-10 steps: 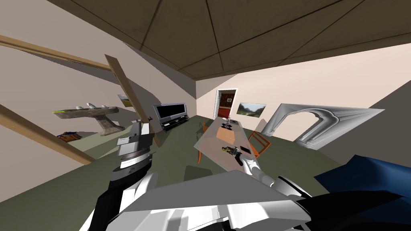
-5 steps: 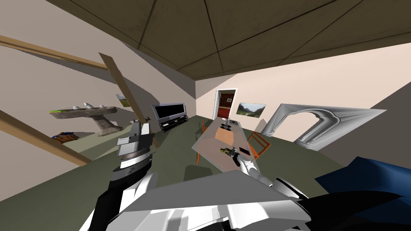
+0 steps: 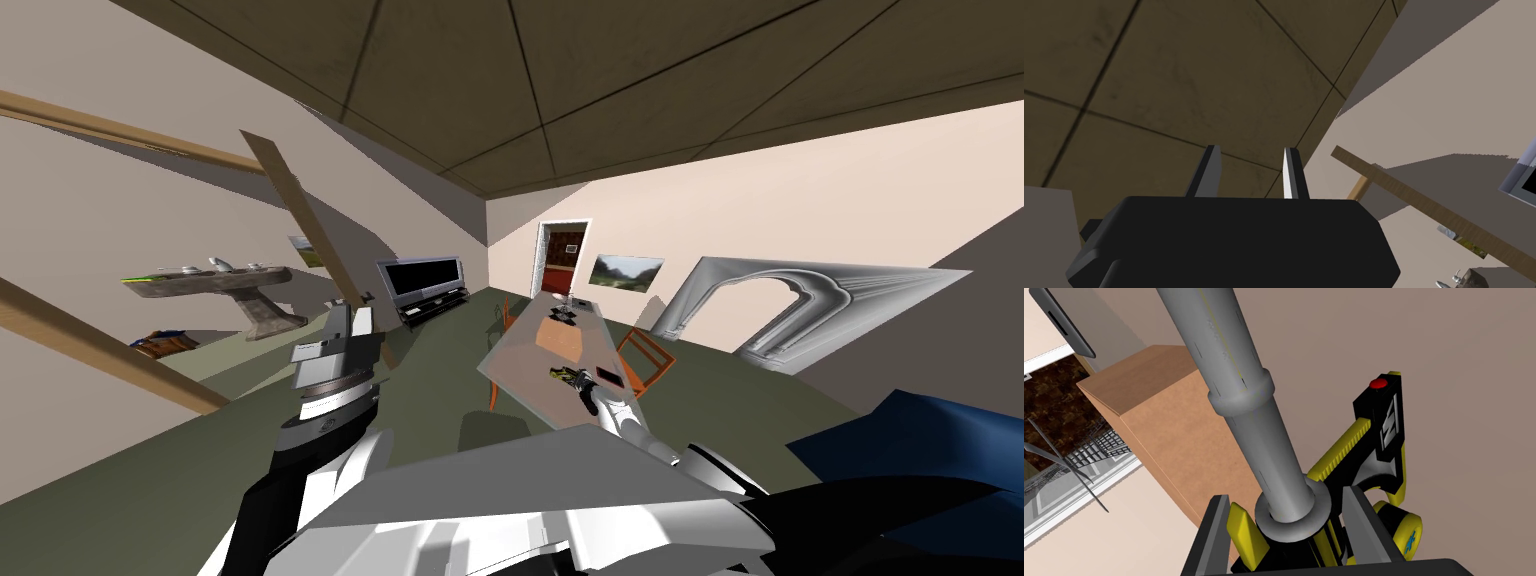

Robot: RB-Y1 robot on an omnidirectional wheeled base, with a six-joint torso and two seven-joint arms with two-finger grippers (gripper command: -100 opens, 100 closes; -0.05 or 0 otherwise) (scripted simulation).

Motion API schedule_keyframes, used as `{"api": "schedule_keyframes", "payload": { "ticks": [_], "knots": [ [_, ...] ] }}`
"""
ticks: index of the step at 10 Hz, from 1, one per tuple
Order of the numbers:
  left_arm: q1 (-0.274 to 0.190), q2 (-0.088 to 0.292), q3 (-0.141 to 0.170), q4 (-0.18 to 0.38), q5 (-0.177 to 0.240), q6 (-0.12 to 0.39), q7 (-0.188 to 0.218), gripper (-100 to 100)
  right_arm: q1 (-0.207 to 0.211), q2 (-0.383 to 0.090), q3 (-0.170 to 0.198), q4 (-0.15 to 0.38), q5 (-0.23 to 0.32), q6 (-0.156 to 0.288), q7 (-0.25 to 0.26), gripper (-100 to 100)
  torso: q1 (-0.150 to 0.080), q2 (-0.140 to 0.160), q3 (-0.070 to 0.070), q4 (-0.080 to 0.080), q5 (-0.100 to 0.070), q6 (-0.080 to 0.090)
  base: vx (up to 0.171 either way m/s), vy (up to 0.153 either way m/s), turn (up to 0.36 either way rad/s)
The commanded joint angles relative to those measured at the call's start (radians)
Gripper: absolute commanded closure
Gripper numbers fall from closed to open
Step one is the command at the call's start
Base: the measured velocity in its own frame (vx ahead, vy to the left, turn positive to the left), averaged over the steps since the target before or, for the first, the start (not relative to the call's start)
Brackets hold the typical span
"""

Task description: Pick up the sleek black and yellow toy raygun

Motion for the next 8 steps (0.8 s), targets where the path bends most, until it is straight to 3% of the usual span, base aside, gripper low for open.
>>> {"api": "schedule_keyframes", "payload": {
  "ticks": [1, 2, 3, 4, 6, 7, 8],
  "knots": [
    [0.0, 0.0, 0.0, 0.0, 0.0, 0.0, 0.0, 0, 0.0, 0.0, 0.0, 0.0, 0.0, 0.0, 0.0, 100, 0.0, 0.0, 0.0, 0.0, 0.0, 0.0, 0.0, 0.0, 0.0],
    [0.0, 0.0, 0.0, 0.0, 0.0, 0.0, 0.0, 0, 0.0, 0.0, 0.0, 0.0, 0.0, 0.0, 0.0, 0, 0.0, 0.0, 0.0, 0.0, 0.0, 0.0, 0.0, 0.0, 0.0],
    [0.0, 0.0, 0.0, 0.0, 0.0, 0.0, 0.0, 0, -0.001, -0.03, 0.008, 0.005, -0.02, -0.018, -0.007, 100, 0.0, 0.0, 0.0, 0.0, 0.0, 0.0, -0.038, 0.087, 0.012],
    [0.0, 0.0, 0.0, 0.0, 0.0, 0.0, 0.0, 0, -0.001, -0.03, 0.008, 0.005, -0.02, -0.018, -0.007, 100, 0.005, 0.002, 0.001, 0.0, 0.001, 0.0, -0.037, 0.099, -0.015],
    [0.0, 0.0, 0.0, 0.0, 0.0, 0.0, 0.0, 0, -0.003, -0.076, 0.013, 0.019, -0.045, -0.055, -0.018, 100, 0.007, 0.004, 0.002, 0.001, 0.002, 0.0, -0.041, 0.099, 0.008],
    [0.0, 0.0, 0.0, 0.0, 0.0, 0.0, 0.0, 0, -0.004, -0.064, 0.009, 0.019, -0.036, -0.045, -0.015, 100, 0.008, 0.004, 0.003, 0.001, 0.003, 0.0, -0.021, 0.05, -0.012],
    [0.0, 0.0, 0.0, 0.0, 0.0, 0.0, 0.0, 0, -0.004, -0.066, 0.007, 0.022, -0.035, -0.051, -0.016, 0, 0.006, 0.003, 0.002, 0.002, 0.002, 0.0, -0.004, 0.009, -0.001]
  ]
}}
